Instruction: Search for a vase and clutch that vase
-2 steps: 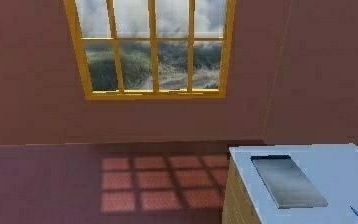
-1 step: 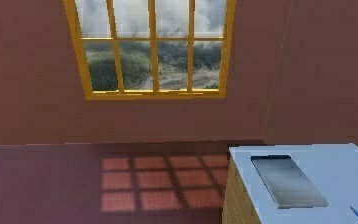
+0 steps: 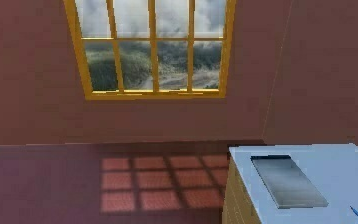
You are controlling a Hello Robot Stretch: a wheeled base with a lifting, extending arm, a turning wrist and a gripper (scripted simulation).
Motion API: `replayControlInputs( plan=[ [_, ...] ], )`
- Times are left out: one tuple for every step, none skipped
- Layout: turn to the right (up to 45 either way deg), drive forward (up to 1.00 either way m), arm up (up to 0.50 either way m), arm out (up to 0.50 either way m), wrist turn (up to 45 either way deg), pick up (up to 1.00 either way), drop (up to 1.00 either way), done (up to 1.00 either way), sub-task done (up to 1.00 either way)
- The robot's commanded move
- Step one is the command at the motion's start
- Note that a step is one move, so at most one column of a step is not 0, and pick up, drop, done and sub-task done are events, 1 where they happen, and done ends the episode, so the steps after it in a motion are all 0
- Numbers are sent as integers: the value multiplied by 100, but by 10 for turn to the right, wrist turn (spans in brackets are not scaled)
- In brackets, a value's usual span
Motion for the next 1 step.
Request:
replayControlInputs(
  plan=[
    [0,0,0,0,0,0,0,100,0]
  ],
)
